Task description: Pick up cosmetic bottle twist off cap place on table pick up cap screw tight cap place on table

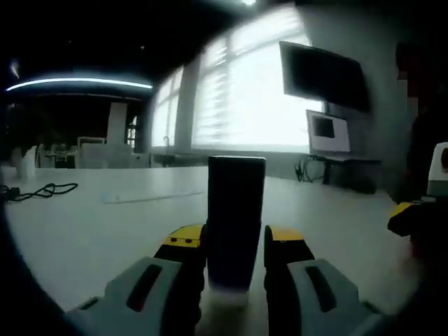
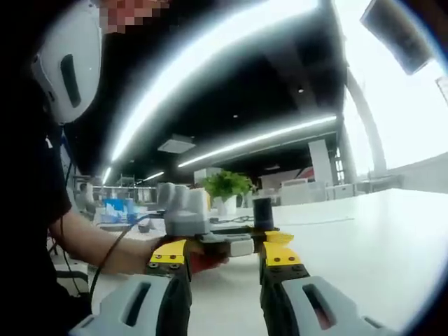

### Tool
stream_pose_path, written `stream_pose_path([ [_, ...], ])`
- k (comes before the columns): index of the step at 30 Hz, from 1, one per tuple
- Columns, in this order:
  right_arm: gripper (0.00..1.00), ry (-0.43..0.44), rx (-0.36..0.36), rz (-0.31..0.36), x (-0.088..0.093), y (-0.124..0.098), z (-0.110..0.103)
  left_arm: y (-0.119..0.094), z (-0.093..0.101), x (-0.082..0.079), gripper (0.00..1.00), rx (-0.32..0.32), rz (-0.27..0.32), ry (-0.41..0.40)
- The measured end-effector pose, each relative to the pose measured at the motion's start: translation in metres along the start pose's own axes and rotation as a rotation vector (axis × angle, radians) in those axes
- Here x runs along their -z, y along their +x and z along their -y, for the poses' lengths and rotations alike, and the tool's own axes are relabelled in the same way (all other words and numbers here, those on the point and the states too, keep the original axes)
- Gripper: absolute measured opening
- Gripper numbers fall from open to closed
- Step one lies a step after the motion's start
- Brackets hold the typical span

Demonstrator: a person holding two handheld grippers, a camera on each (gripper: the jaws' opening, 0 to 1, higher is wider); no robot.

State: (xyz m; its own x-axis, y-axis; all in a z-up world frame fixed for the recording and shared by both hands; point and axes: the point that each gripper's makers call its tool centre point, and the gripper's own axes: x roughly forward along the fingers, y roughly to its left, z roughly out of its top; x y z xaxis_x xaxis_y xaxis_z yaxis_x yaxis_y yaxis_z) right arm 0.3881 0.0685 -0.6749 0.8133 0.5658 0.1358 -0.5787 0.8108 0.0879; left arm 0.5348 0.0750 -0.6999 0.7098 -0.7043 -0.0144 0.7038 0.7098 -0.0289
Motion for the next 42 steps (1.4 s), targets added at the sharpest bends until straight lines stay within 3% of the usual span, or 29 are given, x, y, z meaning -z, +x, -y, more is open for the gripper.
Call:
stream_pose_path([
  [6, 0.32, -0.002, 0.002, 0.005, -0.001, 0.0, 0.0, -0.001, -0.005, -0.002, 0.21, -0.016, 0.015, -0.011],
  [28, 0.3, 0.011, 0.017, 0.015, -0.003, -0.002, 0.006, 0.002, 0.006, -0.002, 0.16, 0.033, 0.024, 0.009],
  [35, 0.29, 0.054, 0.03, 0.042, -0.007, -0.004, 0.011, -0.006, 0.011, -0.02, 0.16, 0.05, 0.067, 0.032],
  [42, 0.29, 0.02, 0.026, 0.022, -0.003, -0.004, 0.01, -0.024, 0.014, -0.026, 0.16, 0.078, 0.072, 0.01],
])
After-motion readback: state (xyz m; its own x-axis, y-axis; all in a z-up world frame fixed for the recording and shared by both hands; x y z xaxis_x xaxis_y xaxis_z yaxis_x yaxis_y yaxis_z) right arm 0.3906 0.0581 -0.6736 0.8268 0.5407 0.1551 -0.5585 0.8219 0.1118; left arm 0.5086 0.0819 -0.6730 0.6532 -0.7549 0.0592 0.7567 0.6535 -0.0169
